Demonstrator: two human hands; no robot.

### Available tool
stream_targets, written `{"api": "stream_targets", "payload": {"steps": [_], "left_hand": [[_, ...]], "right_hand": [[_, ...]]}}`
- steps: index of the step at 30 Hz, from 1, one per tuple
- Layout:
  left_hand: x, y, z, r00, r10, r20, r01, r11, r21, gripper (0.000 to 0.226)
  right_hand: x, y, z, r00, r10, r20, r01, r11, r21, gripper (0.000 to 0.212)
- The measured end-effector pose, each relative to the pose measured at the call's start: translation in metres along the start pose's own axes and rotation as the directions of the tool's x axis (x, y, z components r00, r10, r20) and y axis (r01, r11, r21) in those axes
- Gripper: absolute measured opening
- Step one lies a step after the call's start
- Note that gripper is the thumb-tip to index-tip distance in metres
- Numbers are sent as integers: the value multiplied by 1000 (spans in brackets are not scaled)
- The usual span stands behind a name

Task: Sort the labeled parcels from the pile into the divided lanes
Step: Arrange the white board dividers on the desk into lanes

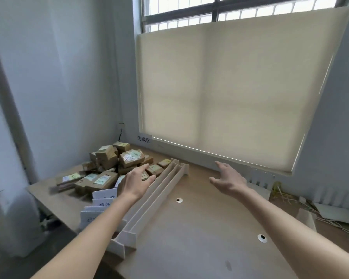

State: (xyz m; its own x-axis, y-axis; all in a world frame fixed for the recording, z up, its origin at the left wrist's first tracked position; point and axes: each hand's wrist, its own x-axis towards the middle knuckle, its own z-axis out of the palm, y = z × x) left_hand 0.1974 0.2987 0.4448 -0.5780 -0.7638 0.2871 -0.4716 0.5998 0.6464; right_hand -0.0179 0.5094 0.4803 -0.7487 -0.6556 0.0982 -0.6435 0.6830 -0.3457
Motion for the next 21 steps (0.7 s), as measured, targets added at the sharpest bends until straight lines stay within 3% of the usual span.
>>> {"api": "stream_targets", "payload": {"steps": [5,12,18,21], "left_hand": [[26,-59,-29,998,-47,-33,47,999,-8,59],[94,-132,-15,998,-69,-7,69,997,24,58],[185,-197,46,995,-73,67,65,991,119,59],[252,-253,118,968,-106,227,68,983,168,59]], "right_hand": [[33,-69,39,997,-63,37,64,998,0,72],[114,-118,103,993,-83,85,82,997,9,72],[206,-126,200,989,-39,144,27,996,88,71],[275,-115,297,962,40,269,-75,989,123,72]]}}
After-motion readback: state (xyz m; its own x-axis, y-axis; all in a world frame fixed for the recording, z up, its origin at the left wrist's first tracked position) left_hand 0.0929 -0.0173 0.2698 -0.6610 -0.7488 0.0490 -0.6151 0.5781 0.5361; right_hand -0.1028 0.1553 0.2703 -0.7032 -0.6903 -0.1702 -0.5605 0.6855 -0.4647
